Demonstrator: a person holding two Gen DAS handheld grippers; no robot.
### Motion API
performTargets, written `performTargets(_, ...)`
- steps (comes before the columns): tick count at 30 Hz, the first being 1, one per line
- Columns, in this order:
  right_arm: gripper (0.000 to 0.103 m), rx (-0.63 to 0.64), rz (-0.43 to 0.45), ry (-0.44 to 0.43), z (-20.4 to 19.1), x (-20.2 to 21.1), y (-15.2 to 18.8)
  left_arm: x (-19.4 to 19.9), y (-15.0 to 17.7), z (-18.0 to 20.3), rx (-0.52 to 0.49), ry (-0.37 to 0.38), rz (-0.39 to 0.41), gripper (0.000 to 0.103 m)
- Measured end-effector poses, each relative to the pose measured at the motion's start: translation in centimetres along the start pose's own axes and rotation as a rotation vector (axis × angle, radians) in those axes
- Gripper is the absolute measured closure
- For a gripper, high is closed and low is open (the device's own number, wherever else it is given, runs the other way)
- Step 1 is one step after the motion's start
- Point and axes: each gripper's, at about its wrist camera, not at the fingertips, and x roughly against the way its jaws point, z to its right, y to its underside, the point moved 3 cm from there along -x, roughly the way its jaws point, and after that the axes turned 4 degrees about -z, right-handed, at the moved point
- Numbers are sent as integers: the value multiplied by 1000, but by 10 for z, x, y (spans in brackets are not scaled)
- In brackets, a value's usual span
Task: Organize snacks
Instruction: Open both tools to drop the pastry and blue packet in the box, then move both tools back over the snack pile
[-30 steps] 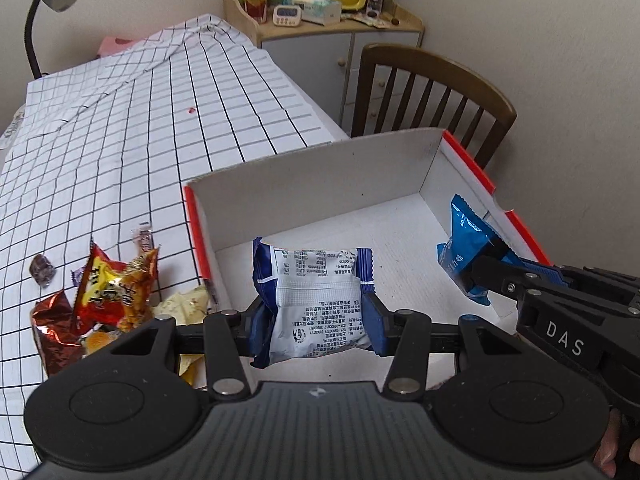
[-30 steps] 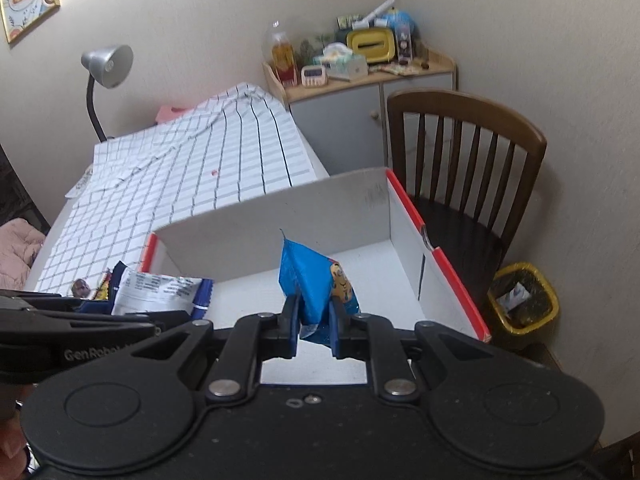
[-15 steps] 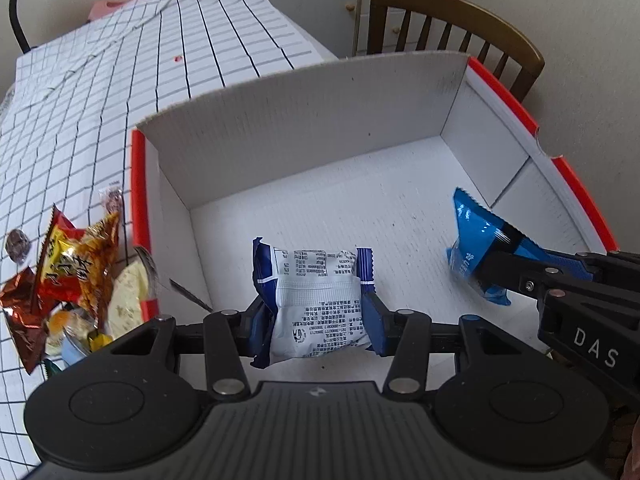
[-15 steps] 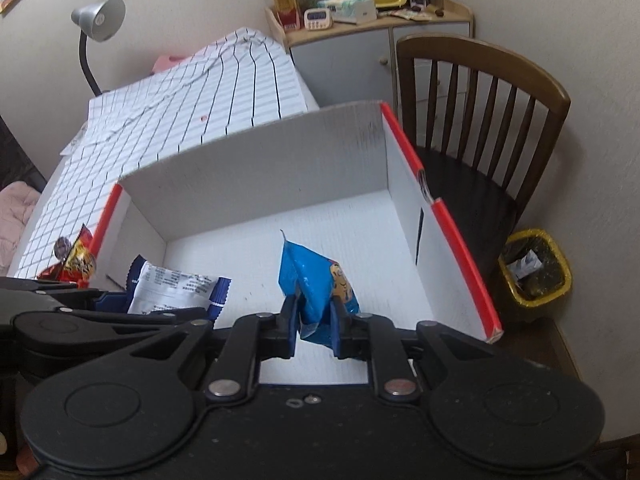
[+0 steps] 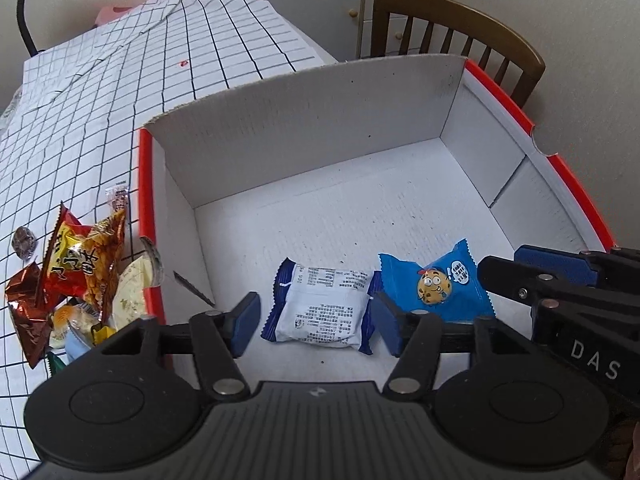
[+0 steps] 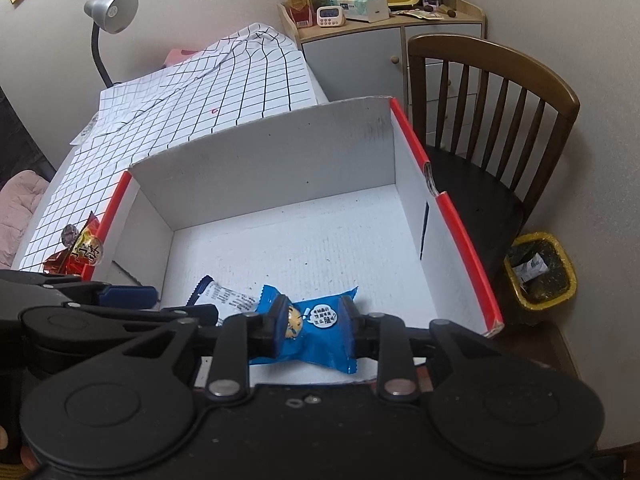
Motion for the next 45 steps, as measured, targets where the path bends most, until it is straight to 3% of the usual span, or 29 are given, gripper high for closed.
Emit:
performTargets(7, 66, 5, 40, -3, -6, 14, 1, 22, 3, -12, 26, 14, 54, 37)
performTargets(19, 36, 7, 131, -3, -31, 56, 6, 78, 14, -36, 25, 49, 170, 35)
performTargets(30, 13, 26, 214, -4, -77, 92, 14, 123, 33, -76, 27, 70, 255, 30)
performTargets(38, 1, 57, 267, -26, -117, 108, 26, 145, 51, -116, 48, 71, 293, 22)
performTargets(45, 0, 75, 311, -40, -161, 114, 36, 156, 67, -157, 90, 81, 315, 20)
